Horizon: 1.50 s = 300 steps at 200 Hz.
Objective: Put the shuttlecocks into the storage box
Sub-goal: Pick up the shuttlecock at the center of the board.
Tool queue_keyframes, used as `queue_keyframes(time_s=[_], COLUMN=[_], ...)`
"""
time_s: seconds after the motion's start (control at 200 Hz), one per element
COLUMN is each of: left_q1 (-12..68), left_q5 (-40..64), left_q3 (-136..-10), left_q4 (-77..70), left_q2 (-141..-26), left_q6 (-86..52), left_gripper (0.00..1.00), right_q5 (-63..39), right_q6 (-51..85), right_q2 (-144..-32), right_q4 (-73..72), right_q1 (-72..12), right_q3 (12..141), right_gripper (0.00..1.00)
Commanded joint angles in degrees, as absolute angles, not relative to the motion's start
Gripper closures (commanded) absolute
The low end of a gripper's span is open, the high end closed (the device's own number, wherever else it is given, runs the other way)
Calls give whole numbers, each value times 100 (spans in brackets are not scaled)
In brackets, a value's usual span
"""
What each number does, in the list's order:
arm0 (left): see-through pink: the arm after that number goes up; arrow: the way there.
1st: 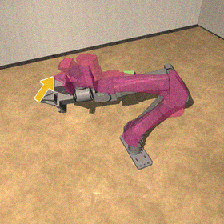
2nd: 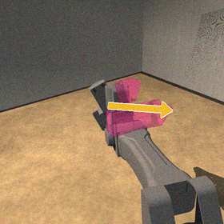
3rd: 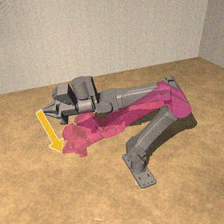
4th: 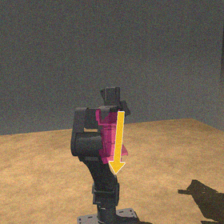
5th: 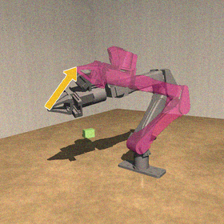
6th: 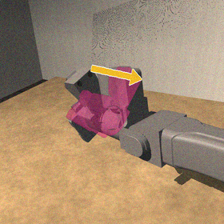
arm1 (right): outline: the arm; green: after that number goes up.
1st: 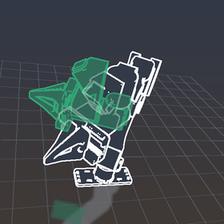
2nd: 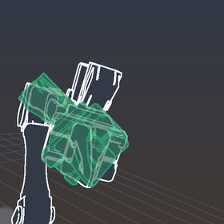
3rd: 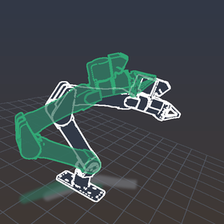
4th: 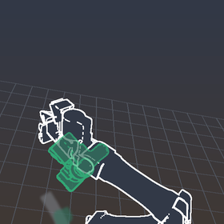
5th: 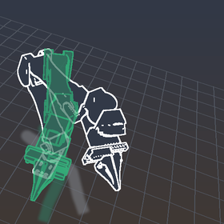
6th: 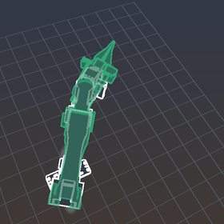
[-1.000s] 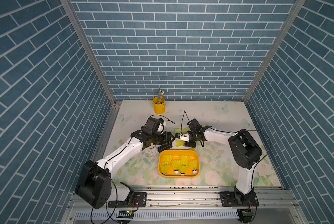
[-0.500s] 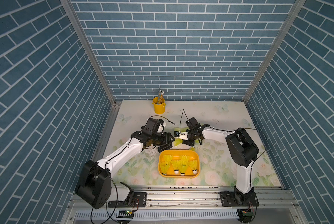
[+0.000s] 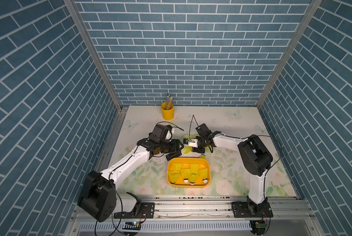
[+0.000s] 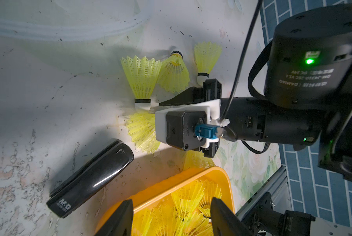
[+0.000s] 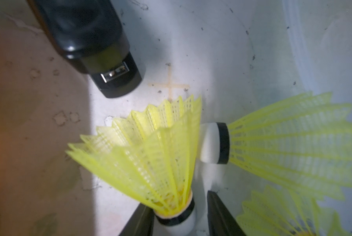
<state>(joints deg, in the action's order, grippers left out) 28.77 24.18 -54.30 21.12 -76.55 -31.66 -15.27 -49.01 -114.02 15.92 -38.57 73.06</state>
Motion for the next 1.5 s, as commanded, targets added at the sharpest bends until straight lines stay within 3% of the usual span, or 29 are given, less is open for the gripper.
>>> queue_keyframes(time_s=[0.0, 0.14, 0.545, 1.015, 1.495], left_q1=[2838, 2797, 2763, 2760, 2783], left_q5=[2330, 2320, 2338, 2386, 2417], left_q3=[-5260, -5170, -5080, -4984, -4905], left_q4=[2239, 2247, 2188, 2059, 1943], left_q2=[-7500, -7445, -7379, -7252, -7032], left_q6=[-3101, -3094, -3120, -3225, -3239], left_gripper=[34, 34, 34, 34, 34], right_q5=[-1562, -1651, -1729, -1995, -2284], right_q6=[-5348, -5397, -5179, -4343, -2169], right_q2=[-11678, -11810, -11561, -10866, -10061], right_q4=[1774, 1832, 1974, 1827, 1980], right_q1=[-3832, -3832, -3831, -3613, -3527], right_q3=[7329, 7482, 7444, 7169, 6970], right_gripper=[55, 57, 81, 85, 88])
